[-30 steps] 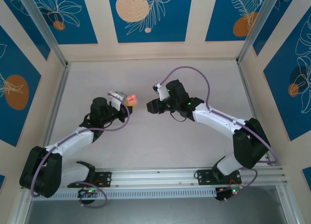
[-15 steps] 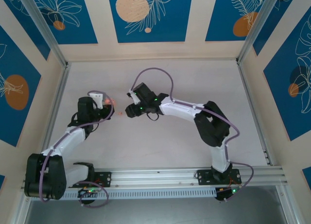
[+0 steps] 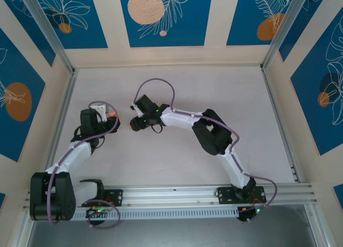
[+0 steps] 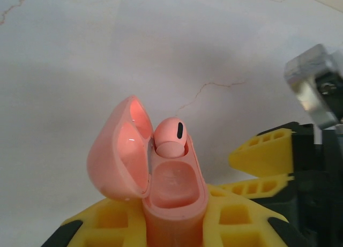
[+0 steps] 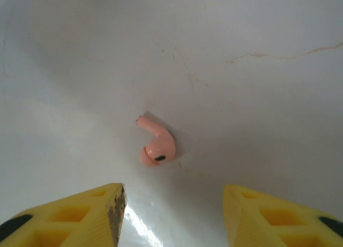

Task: Insert wireless bluetooth earbuds into charging case

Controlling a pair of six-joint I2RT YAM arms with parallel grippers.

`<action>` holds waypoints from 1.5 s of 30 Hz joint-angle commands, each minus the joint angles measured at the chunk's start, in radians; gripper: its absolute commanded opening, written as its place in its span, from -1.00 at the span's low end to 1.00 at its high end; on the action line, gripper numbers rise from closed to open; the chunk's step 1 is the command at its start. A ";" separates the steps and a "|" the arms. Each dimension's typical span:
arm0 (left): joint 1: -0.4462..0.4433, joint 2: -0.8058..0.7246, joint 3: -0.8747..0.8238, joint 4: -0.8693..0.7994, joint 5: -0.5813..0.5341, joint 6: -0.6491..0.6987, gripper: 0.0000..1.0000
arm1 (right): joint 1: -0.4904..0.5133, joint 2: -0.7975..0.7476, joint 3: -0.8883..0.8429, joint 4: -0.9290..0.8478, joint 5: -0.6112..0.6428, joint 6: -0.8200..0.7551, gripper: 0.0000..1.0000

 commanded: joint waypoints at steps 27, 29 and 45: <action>0.028 -0.039 -0.006 -0.019 0.020 0.001 -0.63 | 0.026 0.149 0.144 -0.054 0.001 -0.076 -0.32; 0.028 -0.041 -0.006 -0.020 0.018 0.002 -0.63 | 0.029 0.132 0.121 -0.049 0.008 -0.089 -0.38; 0.029 -0.034 -0.003 -0.016 0.040 0.004 -0.64 | -0.020 -0.173 -0.281 0.046 -0.052 -0.185 -0.48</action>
